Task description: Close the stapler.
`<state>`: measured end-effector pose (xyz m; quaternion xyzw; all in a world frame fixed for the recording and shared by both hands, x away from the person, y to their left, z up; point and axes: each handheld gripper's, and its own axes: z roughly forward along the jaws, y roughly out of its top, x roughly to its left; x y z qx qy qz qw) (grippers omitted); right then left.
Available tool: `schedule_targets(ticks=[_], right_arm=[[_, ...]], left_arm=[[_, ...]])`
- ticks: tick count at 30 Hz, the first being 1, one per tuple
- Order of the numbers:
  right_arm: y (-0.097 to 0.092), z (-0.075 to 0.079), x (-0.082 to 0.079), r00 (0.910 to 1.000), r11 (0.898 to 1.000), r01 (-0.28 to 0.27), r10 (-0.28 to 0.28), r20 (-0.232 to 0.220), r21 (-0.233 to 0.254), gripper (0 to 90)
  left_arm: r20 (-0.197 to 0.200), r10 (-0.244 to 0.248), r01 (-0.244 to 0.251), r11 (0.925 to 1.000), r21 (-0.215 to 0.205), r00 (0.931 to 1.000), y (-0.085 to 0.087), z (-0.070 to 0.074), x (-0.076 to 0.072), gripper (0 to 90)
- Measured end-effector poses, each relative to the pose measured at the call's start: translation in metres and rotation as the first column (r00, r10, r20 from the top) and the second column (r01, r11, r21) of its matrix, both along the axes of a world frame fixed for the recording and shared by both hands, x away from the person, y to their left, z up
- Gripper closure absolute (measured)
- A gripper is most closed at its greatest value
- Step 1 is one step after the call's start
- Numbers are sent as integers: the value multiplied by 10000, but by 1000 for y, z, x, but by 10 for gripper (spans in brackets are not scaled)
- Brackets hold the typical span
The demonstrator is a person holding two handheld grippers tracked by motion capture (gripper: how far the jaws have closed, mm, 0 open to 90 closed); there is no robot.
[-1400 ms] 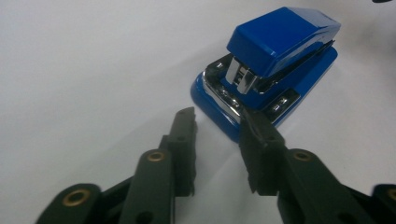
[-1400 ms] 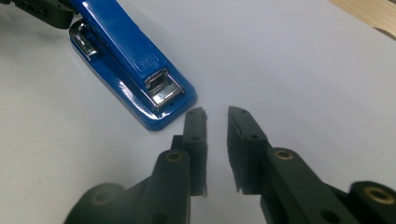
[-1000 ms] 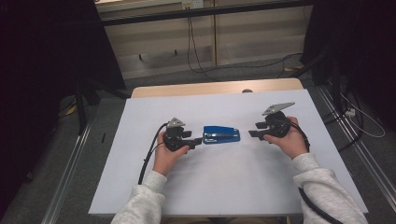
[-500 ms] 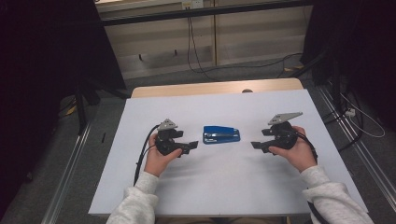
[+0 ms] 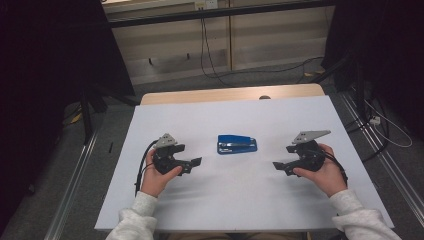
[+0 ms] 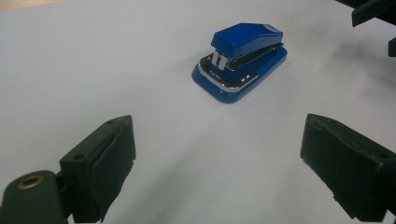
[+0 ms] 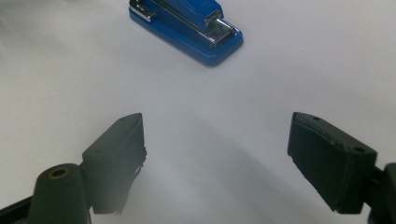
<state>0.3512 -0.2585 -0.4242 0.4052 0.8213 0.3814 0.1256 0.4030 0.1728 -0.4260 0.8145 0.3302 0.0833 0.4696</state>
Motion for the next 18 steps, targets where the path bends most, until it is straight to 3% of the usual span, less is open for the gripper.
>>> schedule_targets(ticks=[18], right_arm=[[-8,3,-25,9999,9999,-99,99,83,-25,182]], left_arm=[[264,308,-308,9995,-7,9992,31,5,-20,93]])
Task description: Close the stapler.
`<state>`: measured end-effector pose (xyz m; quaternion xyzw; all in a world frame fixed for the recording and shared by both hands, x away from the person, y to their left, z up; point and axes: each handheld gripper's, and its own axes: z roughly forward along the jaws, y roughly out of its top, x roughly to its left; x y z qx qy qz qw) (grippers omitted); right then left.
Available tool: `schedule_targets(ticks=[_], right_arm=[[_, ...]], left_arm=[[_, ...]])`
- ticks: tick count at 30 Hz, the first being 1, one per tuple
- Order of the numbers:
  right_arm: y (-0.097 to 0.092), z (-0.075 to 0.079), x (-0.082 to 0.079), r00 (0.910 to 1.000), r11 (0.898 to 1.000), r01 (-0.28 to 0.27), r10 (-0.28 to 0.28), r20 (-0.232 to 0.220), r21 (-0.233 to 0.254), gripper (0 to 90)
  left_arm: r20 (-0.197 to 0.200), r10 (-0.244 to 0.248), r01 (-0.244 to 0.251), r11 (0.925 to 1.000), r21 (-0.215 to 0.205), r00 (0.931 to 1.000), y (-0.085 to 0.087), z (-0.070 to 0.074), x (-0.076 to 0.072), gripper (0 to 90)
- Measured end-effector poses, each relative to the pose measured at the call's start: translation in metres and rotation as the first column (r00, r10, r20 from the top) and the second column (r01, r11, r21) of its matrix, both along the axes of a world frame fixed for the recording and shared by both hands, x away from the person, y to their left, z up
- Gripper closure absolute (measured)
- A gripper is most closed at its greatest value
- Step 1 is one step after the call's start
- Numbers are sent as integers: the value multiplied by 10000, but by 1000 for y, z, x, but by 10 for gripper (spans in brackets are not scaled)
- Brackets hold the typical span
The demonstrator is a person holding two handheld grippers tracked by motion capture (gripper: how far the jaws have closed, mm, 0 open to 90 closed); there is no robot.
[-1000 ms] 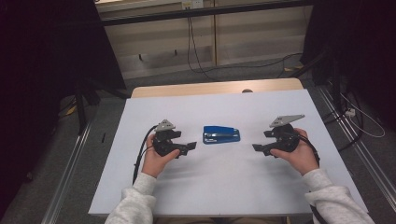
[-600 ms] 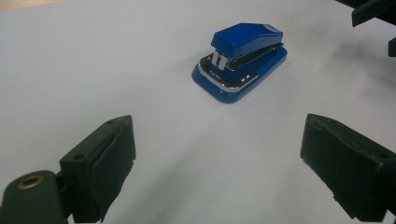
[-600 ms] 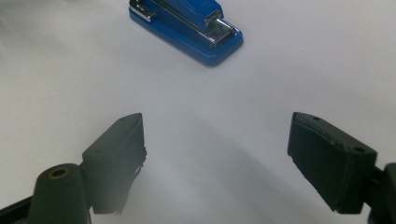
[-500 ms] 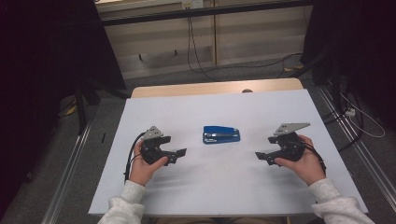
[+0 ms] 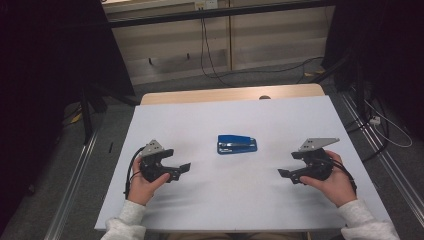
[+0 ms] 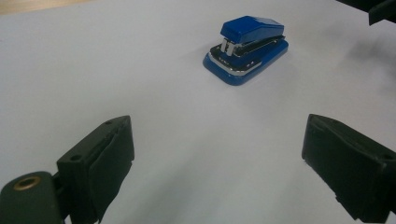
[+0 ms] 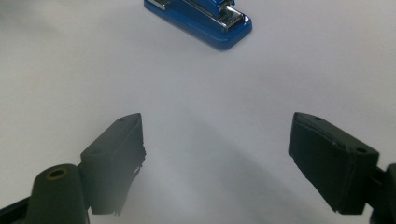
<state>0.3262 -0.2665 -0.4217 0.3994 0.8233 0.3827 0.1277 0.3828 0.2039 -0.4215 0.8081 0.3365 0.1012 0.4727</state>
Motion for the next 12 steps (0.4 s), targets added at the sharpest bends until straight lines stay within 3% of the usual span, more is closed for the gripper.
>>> schedule_targets(ticks=[12], right_arm=[[-3,-1,-13,9999,9999,-113,113,-1,34,182]], left_arm=[[112,263,-265,9996,127,9996,23,-1,-14,90]])
